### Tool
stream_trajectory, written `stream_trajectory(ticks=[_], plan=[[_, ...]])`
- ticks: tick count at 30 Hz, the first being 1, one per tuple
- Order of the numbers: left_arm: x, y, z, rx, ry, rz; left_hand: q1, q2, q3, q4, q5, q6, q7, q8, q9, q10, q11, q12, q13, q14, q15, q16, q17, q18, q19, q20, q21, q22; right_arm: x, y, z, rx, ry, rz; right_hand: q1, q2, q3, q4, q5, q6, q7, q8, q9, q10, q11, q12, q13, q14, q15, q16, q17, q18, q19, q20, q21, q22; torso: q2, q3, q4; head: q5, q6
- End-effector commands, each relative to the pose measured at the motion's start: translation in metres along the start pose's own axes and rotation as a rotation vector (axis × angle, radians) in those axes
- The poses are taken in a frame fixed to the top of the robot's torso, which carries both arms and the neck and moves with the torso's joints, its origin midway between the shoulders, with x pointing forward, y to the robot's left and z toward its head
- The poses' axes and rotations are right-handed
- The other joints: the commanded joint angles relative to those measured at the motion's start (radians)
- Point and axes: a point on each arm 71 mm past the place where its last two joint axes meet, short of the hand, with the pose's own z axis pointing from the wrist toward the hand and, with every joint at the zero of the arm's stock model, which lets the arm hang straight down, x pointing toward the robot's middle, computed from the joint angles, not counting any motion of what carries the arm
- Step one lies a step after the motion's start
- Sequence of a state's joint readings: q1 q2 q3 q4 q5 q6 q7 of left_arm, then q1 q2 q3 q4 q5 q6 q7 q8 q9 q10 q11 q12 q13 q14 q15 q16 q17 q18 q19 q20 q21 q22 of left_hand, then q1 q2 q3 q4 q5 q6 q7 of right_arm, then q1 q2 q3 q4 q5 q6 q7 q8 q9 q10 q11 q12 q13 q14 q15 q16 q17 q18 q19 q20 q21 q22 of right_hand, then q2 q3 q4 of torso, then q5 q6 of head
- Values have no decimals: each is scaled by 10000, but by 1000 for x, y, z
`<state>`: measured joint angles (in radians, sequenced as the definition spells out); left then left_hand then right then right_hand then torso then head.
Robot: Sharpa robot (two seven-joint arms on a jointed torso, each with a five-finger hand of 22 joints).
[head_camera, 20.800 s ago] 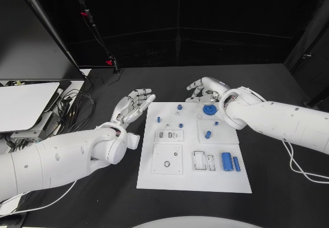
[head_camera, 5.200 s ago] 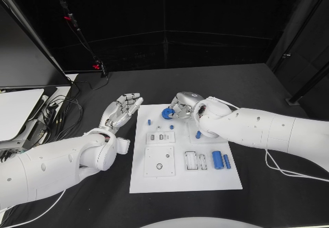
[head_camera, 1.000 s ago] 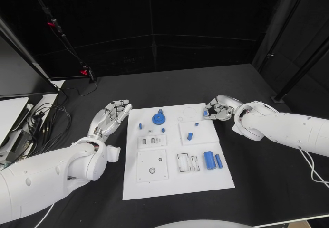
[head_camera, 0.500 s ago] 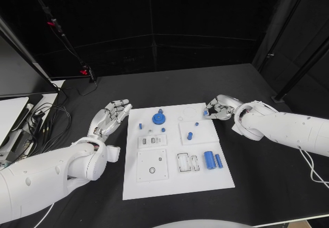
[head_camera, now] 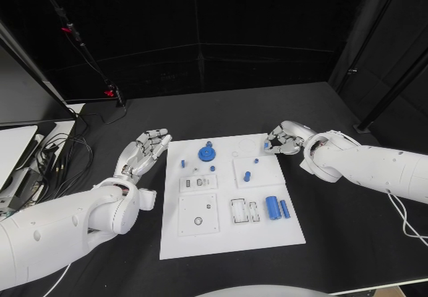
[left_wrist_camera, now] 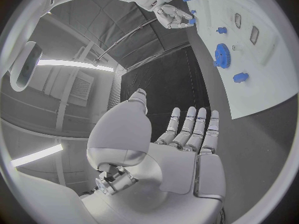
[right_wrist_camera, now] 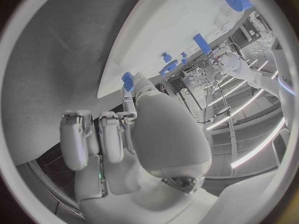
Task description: Assemble the parts on the task board
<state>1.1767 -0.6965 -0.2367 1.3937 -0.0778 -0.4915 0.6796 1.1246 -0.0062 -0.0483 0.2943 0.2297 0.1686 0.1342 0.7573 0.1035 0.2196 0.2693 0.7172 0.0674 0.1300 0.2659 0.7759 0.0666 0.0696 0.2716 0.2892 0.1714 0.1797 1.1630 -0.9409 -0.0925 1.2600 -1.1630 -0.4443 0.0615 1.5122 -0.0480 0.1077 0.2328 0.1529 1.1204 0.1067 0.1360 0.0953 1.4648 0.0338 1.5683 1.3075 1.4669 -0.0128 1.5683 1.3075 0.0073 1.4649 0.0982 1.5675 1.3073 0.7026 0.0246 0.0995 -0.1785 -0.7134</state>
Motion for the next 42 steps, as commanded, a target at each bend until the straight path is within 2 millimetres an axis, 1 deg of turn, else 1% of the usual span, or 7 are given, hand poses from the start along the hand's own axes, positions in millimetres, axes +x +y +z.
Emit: stream_trajectory(ticks=[1,11,21,24,30,36,42], plan=[[0,-18,-2,2487,69,-5,40,100,11,-11,68,-15,1655,62,-16,-49,10,54,-15,-7,49,55,-12,166,-77,-7,45,17,-6,4,0,-356,-768,213,77,130,-1,-45,41,193,-136,27,98,1060,1,25,2633,1039,-8,25,2633,-73,1059,-25,33,2635,-5,0,2,22,0],[1,-18,-1,2487,54,22,41,102,6,-10,69,-17,1655,63,-20,-51,10,56,-15,-8,50,57,-12,166,-70,-7,53,24,-5,23,-7,-473,-961,1136,39,129,-28,-39,79,184,-100,-21,81,1060,23,25,2633,1039,0,25,2633,-73,1059,-18,33,2635,-29,-15,23,229,-21],[3,-17,0,2479,68,22,41,102,4,-9,70,-17,1655,64,-22,-52,10,57,-15,-8,50,58,-12,166,-76,-7,50,20,23,97,-6,-1440,-87,1482,-8,158,-56,-50,256,188,-77,-104,51,1060,51,25,2633,1039,17,25,2633,-73,1059,-2,33,2635,-26,3,44,427,-67],[4,-17,0,2475,73,20,41,102,4,-9,70,-17,1655,64,-22,-52,10,57,-15,-8,50,58,-12,166,-76,-7,50,20,33,117,-6,-1518,216,1497,-15,165,-59,-60,298,177,-69,-132,41,1060,60,25,2633,1039,17,25,2633,-73,1059,2,33,2635,-32,-6,53,482,-92],[5,-17,0,2473,85,10,41,102,4,-9,70,-17,1655,64,-22,-52,10,57,-15,-8,50,58,-12,166,-76,-7,50,20,51,151,-4,-1562,757,1367,-20,171,-60,-62,314,177,-64,-142,38,1060,63,25,2633,1039,17,25,2633,-73,1059,3,33,2635,-27,-17,24,723,-216],[6,-17,0,2468,88,7,42,104,-2,-8,71,-18,1655,66,-26,-54,10,59,-15,-8,50,61,-11,166,-71,-7,57,26,66,176,-4,-1421,1107,1181,11,193,-43,-106,361,191,-76,-164,31,1060,58,25,2633,1039,27,25,2633,-73,1059,8,33,2635,-29,-21,31,1036,-432],[6,-17,0,2470,98,-4,42,104,-2,-8,71,-18,1655,66,-26,-54,10,59,-15,-8,50,61,-11,166,-71,-7,57,26,76,190,-3,-1344,1237,1023,-7,186,-52,-108,375,184,-72,-180,25,1060,58,25,2633,1039,31,25,2633,-73,1059,9,33,2635,-25,-16,18,1091,-512]])
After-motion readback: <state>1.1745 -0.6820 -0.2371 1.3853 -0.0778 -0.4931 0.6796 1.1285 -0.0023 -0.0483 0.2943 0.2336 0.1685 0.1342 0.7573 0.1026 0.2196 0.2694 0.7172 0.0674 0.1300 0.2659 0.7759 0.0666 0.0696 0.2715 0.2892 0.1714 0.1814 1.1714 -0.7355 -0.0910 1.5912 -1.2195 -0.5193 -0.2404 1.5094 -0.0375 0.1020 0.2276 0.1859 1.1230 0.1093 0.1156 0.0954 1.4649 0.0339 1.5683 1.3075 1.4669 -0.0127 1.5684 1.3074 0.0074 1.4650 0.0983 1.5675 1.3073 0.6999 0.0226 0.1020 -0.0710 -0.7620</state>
